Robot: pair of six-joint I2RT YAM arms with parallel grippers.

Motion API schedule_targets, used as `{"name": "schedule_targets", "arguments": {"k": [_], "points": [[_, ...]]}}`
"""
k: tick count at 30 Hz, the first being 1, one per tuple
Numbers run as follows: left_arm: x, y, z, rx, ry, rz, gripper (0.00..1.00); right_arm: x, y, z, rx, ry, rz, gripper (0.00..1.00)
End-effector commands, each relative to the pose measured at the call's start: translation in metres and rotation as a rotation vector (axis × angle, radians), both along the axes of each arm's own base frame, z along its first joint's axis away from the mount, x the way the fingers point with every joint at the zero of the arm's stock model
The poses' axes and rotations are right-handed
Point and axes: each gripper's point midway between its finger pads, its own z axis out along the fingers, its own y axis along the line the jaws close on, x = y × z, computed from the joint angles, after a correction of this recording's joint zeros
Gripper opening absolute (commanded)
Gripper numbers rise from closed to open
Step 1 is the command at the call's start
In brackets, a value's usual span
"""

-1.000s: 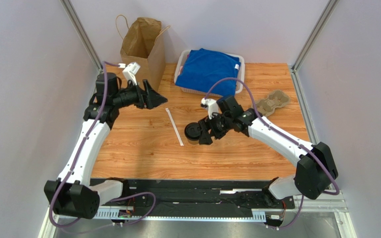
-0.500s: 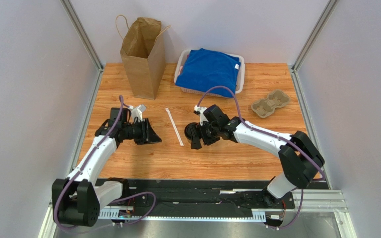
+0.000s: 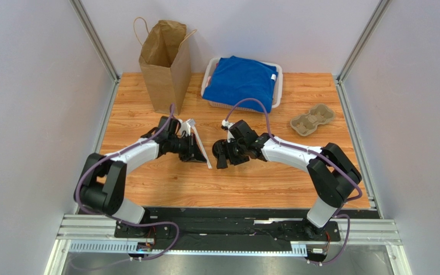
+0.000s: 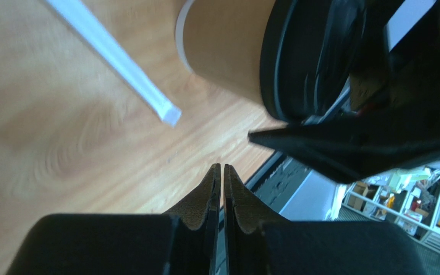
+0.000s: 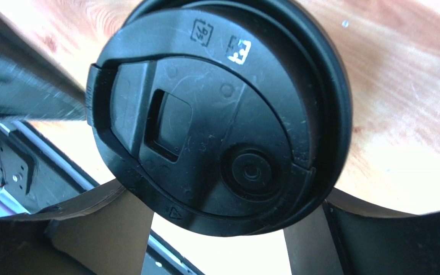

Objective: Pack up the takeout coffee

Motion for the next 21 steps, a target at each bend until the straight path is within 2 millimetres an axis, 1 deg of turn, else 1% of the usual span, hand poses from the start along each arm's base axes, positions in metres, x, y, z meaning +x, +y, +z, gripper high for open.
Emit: {"name": "schedule_targets", "arguments": {"k": [1,2,3,5,6,7,8,10,11,14,17,21], "points": [[0.045,-0.023,0.017,-0.059,-0.086,0.009,0.11,0.029,0.011,0.008,0.034,-0.059,-0.052,0.75],[0.053,-0.027,0.021,-0.064,-0.098,0.008,0.11,0.033,0.011,0.008,0.036,-0.061,-0.062,0.74],[0.056,-0.028,0.015,-0.059,-0.086,0.009,0.11,0.038,0.01,0.007,0.034,-0.067,-0.072,0.74],[0.065,-0.034,0.018,-0.068,-0.106,0.006,0.1,0.05,0.008,0.006,0.035,-0.075,-0.094,0.73],[0.068,-0.036,0.012,-0.065,-0.089,0.008,0.1,0.055,0.007,0.005,0.034,-0.078,-0.103,0.73],[0.071,-0.037,0.012,-0.069,-0.092,0.01,0.1,0.06,0.008,0.004,0.035,-0.08,-0.11,0.73],[0.076,-0.039,0.011,-0.07,-0.091,0.011,0.1,0.068,0.006,0.005,0.039,-0.086,-0.123,0.73],[0.084,-0.041,0.011,-0.069,-0.103,0.013,0.1,0.077,0.007,0.006,0.044,-0.1,-0.119,0.73],[0.09,-0.043,0.014,-0.07,-0.123,0.011,0.1,0.085,0.007,0.006,0.048,-0.11,-0.125,0.73],[0.103,-0.046,0.012,-0.06,-0.137,0.011,0.1,0.1,0.006,0.005,0.052,-0.122,-0.132,0.72],[0.107,-0.047,0.008,-0.049,-0.132,0.015,0.1,0.113,0.0,0.004,0.045,-0.143,-0.143,0.72],[0.101,-0.043,0.006,-0.05,-0.116,0.011,0.11,0.13,-0.002,0.003,0.046,-0.162,-0.14,0.72]]}}
